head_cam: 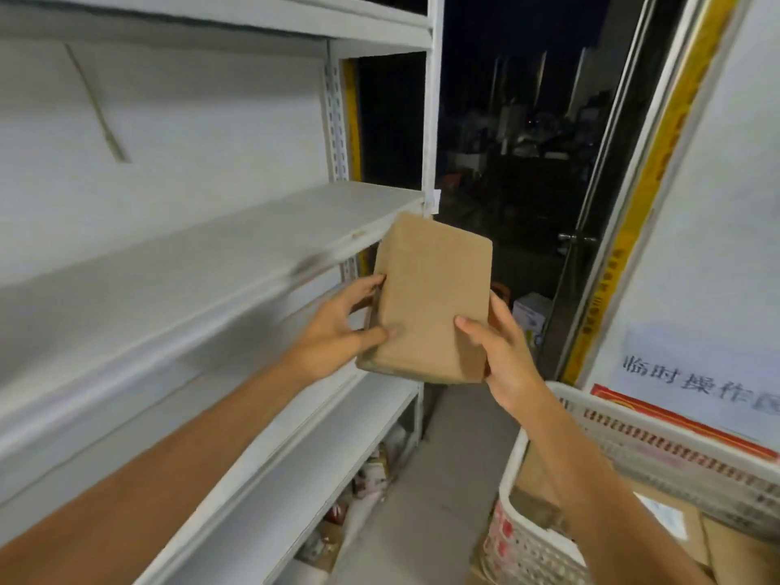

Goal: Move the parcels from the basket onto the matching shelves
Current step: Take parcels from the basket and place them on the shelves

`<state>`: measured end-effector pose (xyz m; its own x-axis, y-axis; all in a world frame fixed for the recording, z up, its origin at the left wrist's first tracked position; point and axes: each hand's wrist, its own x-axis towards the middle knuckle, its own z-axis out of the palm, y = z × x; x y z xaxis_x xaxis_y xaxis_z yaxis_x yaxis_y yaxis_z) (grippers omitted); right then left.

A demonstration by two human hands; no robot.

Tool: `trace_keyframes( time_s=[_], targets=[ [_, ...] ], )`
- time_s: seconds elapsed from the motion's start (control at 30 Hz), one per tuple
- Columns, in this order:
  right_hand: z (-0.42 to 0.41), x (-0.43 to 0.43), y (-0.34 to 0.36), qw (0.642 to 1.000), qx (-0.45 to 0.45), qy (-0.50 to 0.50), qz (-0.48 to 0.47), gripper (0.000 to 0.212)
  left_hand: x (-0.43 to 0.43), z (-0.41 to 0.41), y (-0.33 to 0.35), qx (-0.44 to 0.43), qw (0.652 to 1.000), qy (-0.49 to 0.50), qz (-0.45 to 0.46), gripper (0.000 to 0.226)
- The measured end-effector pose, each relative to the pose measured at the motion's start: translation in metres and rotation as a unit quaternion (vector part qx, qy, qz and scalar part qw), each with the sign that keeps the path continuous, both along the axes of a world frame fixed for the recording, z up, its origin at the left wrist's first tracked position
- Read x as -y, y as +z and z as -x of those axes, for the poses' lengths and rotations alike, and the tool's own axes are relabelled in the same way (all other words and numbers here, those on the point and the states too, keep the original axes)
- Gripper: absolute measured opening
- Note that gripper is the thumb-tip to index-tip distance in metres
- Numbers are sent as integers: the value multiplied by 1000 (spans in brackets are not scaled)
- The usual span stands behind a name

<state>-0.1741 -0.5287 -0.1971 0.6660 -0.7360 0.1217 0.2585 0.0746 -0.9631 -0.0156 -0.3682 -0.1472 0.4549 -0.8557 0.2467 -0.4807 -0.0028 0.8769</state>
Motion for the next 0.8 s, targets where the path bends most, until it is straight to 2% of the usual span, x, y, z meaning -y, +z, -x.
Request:
trace_keyframes(
  time_s=[0.1, 0.23, 0.47, 0.7, 0.8],
  targets=[
    [40, 18, -19, 999, -19, -38, -9, 47, 35, 30, -13, -27, 999, -26, -32, 87],
    [96, 33, -45, 996, -59, -68, -22, 52, 70, 67, -44, -87, 992, -76, -52, 69],
    [168, 58, -94, 980, -107, -153, -62, 57, 128, 118, -110, -150, 975, -138, -93, 55],
    [197, 111, -139, 970, -152, -168, -92, 51, 202, 142, -171, -210, 959, -142, -126, 59],
    [205, 144, -156, 965, -180, -163, -99, 54, 240, 148, -192, -236, 949, -150, -144, 52]
  ],
)
